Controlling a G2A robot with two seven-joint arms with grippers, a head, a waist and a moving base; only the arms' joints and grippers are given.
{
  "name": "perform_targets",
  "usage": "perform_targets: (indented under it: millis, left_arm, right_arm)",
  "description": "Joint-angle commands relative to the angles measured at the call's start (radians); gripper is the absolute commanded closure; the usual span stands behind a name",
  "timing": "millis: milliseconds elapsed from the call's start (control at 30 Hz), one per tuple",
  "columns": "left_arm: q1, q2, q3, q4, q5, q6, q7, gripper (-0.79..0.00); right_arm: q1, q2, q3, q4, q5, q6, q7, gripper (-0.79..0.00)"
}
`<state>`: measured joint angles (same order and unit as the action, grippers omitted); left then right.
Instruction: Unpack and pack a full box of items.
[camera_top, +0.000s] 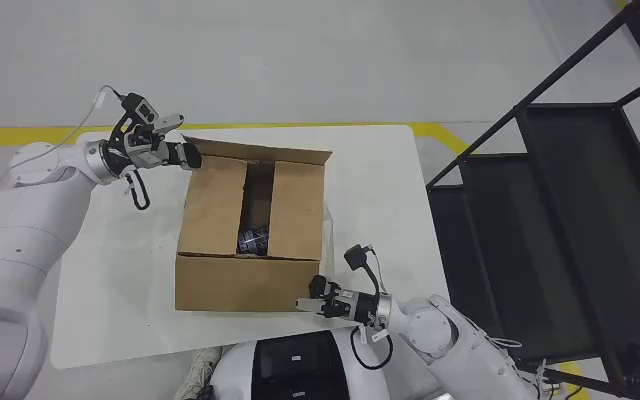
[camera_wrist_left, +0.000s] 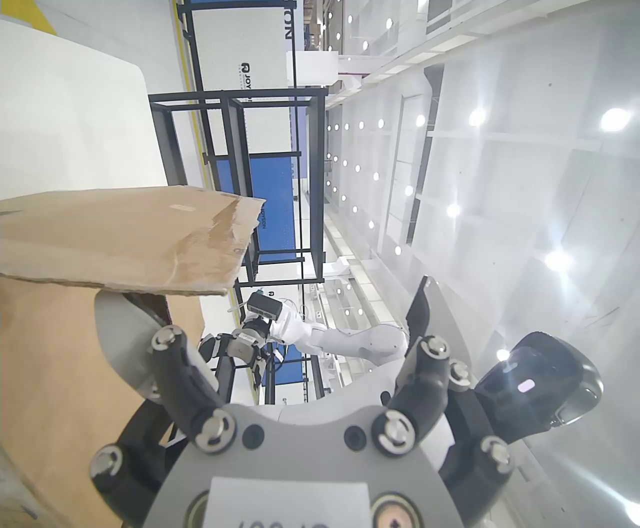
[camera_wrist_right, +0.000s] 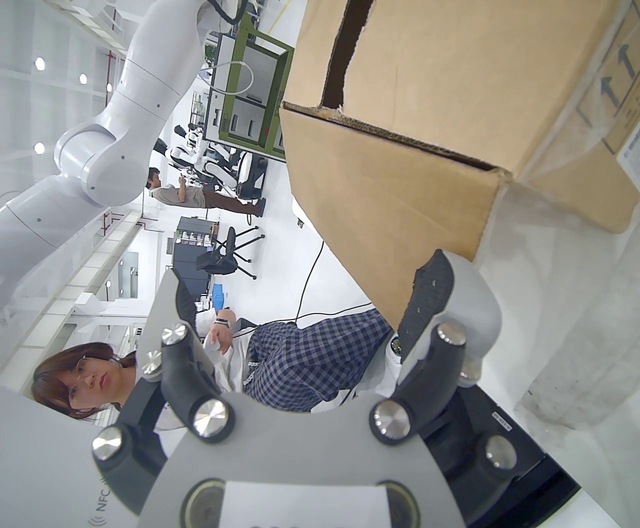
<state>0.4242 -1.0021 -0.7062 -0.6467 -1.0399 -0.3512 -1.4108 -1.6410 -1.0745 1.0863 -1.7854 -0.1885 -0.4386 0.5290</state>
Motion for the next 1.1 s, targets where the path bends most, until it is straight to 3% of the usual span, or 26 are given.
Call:
perform_targets:
  millis: [0, 167, 300, 800, 967, 1067]
  left_arm:
    - [0.002, 0.000, -0.001, -0.022, 0.021, -0.014, 0.030, -0.785]
    - [0.002, -0.005, -0.014, -0.098, 0.093, -0.022, 0.147, -0.785]
    - [-0.010, -0.029, -0.005, -0.097, 0.106, -0.009, 0.204, -0.785]
    - [-0.099, -0.166, 0.082, 0.188, 0.262, -0.055, 0.476, -0.785]
    - [-0.117, -0.198, 0.111, 0.252, 0.356, -0.071, 0.510, -0.785]
    - [-0.123, -0.210, 0.111, 0.278, 0.371, -0.077, 0.475, -0.785]
  right_arm:
    - [0.000, 0.000, 0.000, 0.000, 0.000, 0.000, 0.000, -0.785]
    - [0.000, 0.000, 0.000, 0.000, 0.000, 0.000, 0.000, -0.785]
    - [0.000, 0.000, 0.000, 0.000, 0.000, 0.000, 0.000, -0.785]
    - [0.000, 0.000, 0.000, 0.000, 0.000, 0.000, 0.000, -0.785]
    - [0.000, 0.000, 0.000, 0.000, 0.000, 0.000, 0.000, -0.785]
    - [0.000, 0.000, 0.000, 0.000, 0.000, 0.000, 0.000, -0.785]
